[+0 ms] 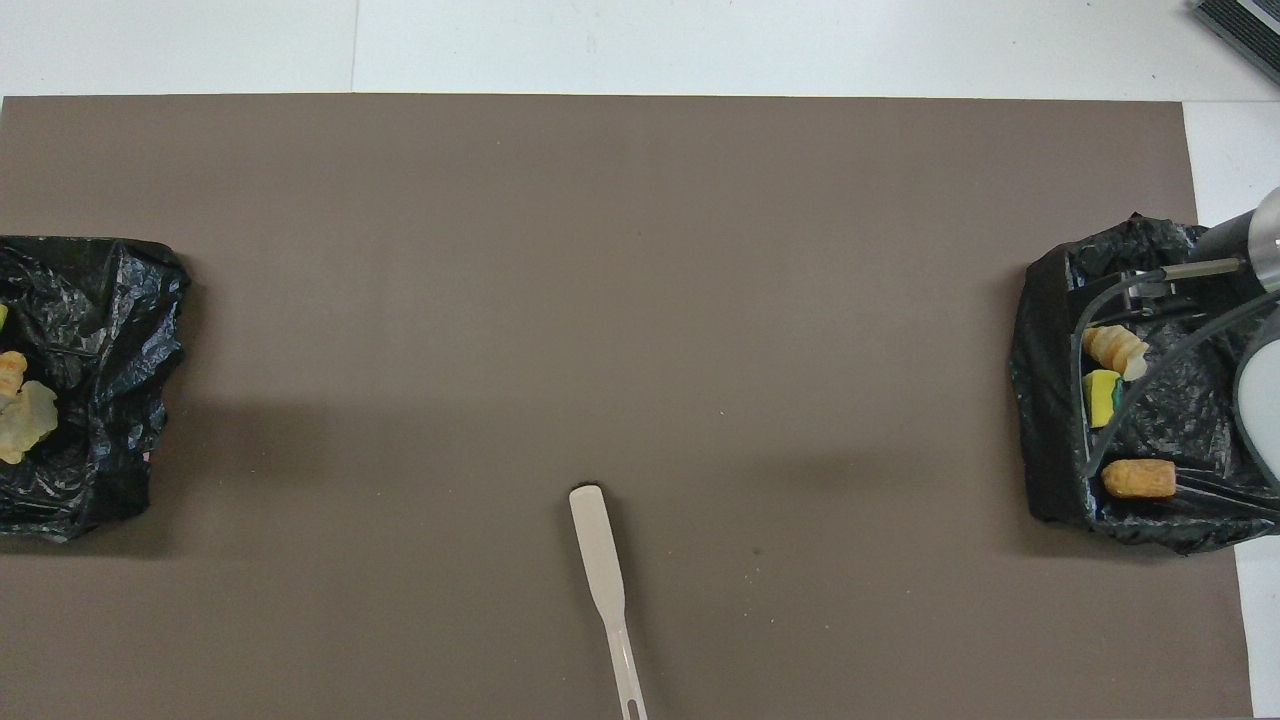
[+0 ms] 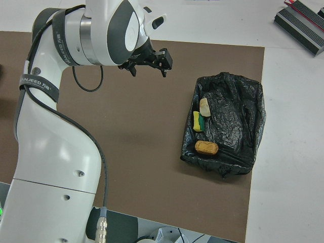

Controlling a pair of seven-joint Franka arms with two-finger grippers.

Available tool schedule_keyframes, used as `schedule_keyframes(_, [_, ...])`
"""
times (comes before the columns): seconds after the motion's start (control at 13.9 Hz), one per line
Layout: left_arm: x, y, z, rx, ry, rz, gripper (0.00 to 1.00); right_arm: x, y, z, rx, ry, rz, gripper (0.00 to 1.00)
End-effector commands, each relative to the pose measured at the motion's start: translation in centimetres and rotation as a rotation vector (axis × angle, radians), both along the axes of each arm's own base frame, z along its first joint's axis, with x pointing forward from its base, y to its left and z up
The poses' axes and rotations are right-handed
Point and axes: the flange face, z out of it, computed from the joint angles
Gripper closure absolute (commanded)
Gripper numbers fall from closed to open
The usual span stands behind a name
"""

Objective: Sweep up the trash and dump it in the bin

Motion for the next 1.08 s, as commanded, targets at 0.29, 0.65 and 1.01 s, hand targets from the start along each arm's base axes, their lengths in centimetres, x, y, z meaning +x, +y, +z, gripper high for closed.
schedule_keyframes(0.29, [-0.9, -2.8, 4.1, 0.012, -0.029, -0.006, 1.00, -2.5, -0.7, 1.8, -0.004, 0.006, -0.044, 0.00])
schedule_keyframes(0.65, [-2.9, -5.9, 7.7, -0.116, -0.152, 0.020, 1.00, -3.2, -0.4, 1.7, 0.017, 0.040, -0.051, 0.00])
schedule_keyframes(1.01, [-5.1, -8.5, 7.9, -0.345, -0.340, 0.262, 1.00, -3.0, -0.2, 1.9, 0.034, 0.030, -0.056, 0.00])
